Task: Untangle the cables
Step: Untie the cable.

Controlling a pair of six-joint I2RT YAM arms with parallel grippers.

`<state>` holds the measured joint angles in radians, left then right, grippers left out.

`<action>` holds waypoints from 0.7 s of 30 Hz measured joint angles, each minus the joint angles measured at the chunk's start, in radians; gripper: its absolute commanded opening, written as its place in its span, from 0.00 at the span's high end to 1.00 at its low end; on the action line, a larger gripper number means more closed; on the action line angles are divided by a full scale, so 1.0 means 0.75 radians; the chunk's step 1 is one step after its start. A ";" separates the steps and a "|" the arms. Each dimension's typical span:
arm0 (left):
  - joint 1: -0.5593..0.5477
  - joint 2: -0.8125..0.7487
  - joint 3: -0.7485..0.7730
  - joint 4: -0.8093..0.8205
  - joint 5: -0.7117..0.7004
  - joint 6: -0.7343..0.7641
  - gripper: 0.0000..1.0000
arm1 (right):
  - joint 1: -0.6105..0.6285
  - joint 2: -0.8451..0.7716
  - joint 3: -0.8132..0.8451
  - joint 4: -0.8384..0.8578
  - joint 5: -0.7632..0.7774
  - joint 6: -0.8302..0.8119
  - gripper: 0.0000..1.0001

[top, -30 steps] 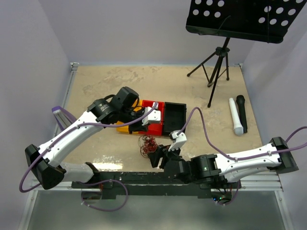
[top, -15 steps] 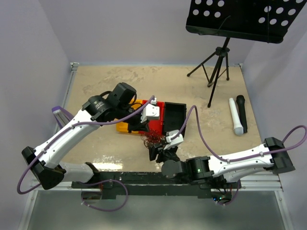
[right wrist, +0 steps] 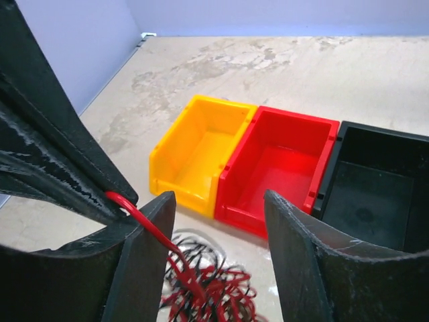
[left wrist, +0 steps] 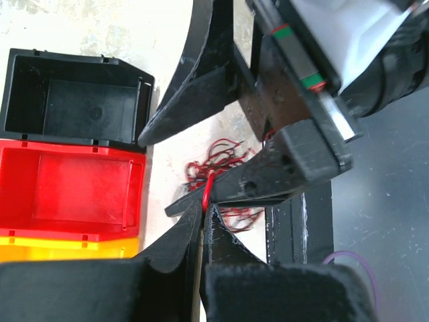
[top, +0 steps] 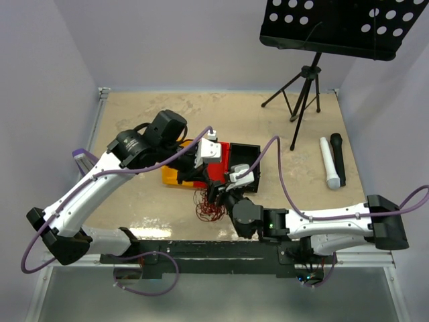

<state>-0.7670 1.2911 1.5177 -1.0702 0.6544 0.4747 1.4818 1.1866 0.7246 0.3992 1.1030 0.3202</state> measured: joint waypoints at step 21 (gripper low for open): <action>-0.002 0.018 0.051 -0.050 -0.002 -0.014 1.00 | -0.023 -0.318 -0.153 0.066 -0.187 0.089 0.37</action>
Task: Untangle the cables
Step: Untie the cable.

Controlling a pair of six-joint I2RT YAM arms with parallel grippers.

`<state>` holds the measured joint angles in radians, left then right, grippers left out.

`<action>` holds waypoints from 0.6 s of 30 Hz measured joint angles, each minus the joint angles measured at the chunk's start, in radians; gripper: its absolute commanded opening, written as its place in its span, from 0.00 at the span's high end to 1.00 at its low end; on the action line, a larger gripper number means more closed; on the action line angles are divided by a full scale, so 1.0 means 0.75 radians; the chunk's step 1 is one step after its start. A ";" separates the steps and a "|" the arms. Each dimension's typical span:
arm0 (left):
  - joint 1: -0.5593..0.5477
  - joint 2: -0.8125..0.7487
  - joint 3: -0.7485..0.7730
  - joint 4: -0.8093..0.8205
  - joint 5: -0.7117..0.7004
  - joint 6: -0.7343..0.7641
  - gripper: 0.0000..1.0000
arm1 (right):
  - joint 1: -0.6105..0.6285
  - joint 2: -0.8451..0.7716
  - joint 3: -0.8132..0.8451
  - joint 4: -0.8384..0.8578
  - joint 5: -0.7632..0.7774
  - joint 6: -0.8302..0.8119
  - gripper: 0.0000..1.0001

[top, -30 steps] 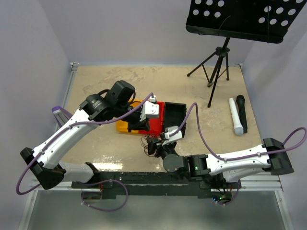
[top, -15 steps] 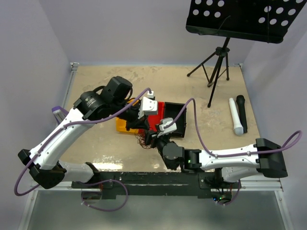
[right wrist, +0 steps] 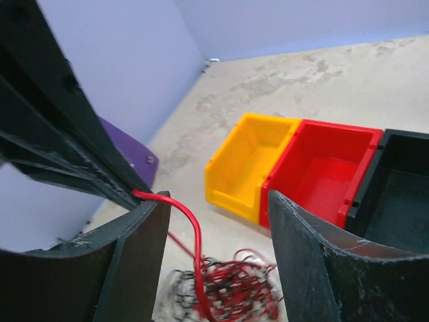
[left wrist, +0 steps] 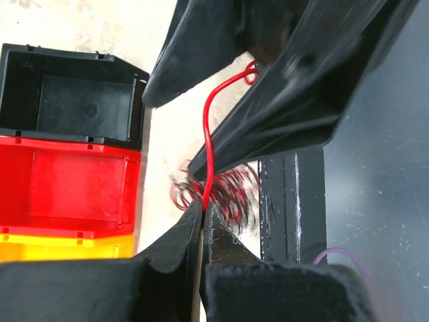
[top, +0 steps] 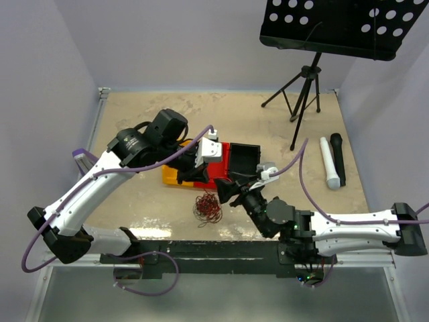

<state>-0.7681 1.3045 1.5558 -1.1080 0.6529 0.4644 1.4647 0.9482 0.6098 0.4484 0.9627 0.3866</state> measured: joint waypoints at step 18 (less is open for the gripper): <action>0.000 0.022 0.034 0.026 -0.023 -0.014 1.00 | 0.001 0.014 -0.046 0.011 -0.268 -0.076 0.36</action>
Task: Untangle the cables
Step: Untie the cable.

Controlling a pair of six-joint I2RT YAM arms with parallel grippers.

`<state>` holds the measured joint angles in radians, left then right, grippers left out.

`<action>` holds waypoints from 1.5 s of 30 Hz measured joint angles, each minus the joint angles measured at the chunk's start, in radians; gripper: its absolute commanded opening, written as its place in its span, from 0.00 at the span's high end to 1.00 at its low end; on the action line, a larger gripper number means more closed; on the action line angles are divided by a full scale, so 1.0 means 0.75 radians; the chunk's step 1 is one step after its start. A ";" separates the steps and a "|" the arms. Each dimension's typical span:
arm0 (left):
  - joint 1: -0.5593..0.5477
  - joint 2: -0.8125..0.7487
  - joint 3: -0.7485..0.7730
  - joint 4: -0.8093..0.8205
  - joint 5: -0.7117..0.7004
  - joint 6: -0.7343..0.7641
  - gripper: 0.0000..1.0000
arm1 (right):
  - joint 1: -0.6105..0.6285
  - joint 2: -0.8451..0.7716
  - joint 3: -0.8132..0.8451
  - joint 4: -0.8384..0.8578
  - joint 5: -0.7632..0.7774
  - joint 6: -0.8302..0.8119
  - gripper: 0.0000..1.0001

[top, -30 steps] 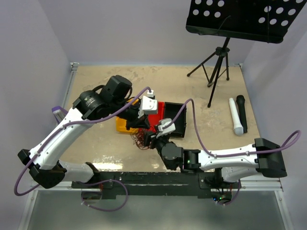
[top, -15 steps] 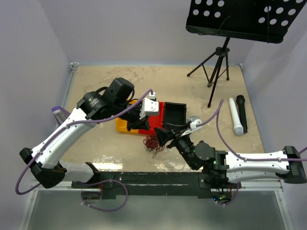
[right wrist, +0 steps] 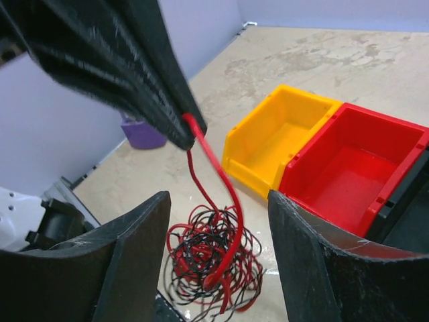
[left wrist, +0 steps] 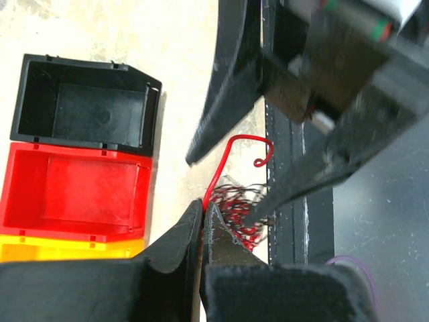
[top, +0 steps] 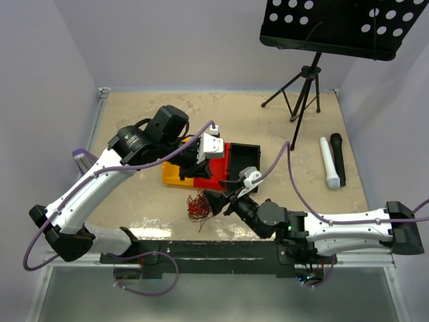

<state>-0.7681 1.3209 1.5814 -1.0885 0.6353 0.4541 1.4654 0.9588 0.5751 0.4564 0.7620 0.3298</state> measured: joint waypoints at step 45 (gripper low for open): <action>-0.002 0.130 0.650 -0.128 0.041 -0.119 1.00 | -0.001 0.369 -0.055 0.364 -0.029 0.346 0.65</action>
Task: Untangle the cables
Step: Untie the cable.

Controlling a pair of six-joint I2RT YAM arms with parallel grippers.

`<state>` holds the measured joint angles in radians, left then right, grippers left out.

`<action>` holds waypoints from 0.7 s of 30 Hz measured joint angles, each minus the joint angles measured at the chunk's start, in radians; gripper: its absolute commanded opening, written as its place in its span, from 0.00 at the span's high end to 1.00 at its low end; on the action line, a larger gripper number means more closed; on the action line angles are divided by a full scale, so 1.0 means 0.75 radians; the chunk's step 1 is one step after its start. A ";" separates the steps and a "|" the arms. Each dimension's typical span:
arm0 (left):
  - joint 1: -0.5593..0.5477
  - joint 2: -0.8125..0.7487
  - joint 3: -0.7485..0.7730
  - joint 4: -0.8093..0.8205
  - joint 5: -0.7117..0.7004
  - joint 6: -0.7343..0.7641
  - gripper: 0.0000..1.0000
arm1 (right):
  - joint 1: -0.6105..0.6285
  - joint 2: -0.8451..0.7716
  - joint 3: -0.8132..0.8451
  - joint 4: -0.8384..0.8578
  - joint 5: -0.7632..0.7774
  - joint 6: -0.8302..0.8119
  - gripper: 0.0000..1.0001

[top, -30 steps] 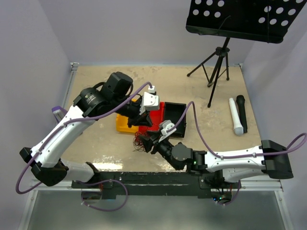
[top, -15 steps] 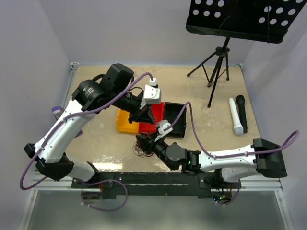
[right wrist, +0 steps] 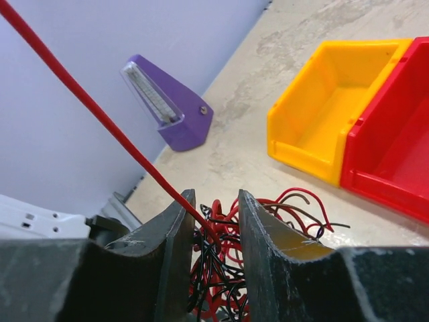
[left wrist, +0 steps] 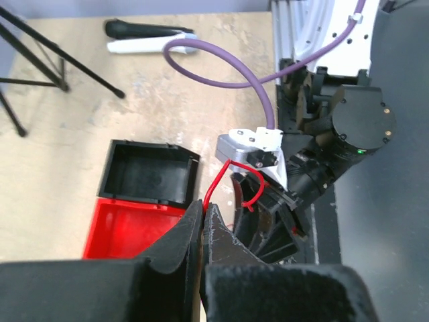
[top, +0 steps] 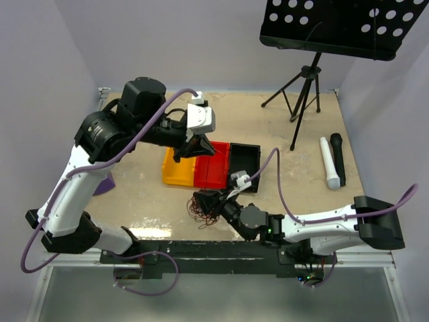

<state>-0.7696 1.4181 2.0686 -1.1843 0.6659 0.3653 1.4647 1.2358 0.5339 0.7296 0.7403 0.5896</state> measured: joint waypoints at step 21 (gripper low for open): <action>-0.007 -0.142 0.035 0.492 -0.316 -0.093 1.00 | 0.074 0.133 -0.060 -0.039 0.003 0.323 0.52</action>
<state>-0.7750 1.3117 2.0949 -0.8154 0.4290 0.2955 1.5200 1.3354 0.4892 0.7002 0.7422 0.8318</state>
